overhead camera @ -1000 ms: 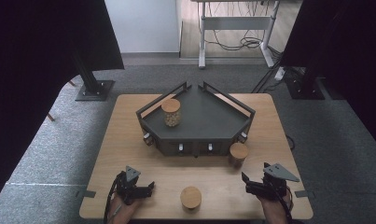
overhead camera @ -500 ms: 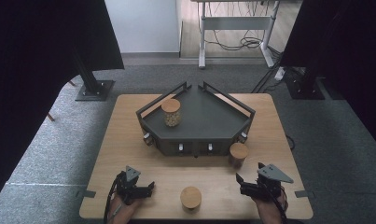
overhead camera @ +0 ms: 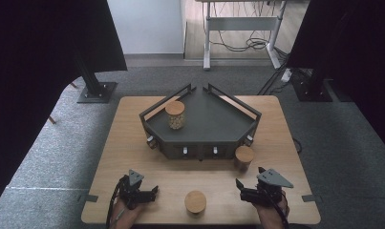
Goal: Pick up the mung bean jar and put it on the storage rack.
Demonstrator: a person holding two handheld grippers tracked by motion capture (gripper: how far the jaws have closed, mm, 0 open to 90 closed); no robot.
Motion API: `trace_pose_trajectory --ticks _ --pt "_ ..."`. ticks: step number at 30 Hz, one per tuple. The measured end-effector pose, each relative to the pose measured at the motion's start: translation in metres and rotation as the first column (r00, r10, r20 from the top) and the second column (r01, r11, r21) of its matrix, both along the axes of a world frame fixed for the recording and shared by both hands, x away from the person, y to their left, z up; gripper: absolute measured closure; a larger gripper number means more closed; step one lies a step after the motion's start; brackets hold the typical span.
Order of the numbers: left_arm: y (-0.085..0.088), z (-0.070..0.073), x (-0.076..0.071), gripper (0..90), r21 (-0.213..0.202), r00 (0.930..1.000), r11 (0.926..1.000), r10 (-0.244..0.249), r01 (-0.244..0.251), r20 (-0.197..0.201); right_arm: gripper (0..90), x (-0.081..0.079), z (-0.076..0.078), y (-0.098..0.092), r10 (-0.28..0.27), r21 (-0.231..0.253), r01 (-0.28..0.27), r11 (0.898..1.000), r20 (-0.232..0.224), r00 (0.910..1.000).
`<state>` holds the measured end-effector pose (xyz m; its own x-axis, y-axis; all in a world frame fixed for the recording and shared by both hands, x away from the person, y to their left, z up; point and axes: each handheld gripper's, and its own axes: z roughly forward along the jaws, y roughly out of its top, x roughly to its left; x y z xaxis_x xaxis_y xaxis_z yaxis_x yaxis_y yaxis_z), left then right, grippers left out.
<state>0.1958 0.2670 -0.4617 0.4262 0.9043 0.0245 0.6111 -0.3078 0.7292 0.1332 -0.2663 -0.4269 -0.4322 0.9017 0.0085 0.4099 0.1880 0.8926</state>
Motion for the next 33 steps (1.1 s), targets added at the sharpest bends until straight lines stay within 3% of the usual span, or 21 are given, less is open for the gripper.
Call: trace_pose_trajectory --ticks 33 --pt "0.0 0.0 0.0 3.4 0.001 1.0 1.0 -0.003 0.003 0.003 6.1 0.002 0.004 0.019 0.062 0.003 -0.062 0.998 0.011 0.998"
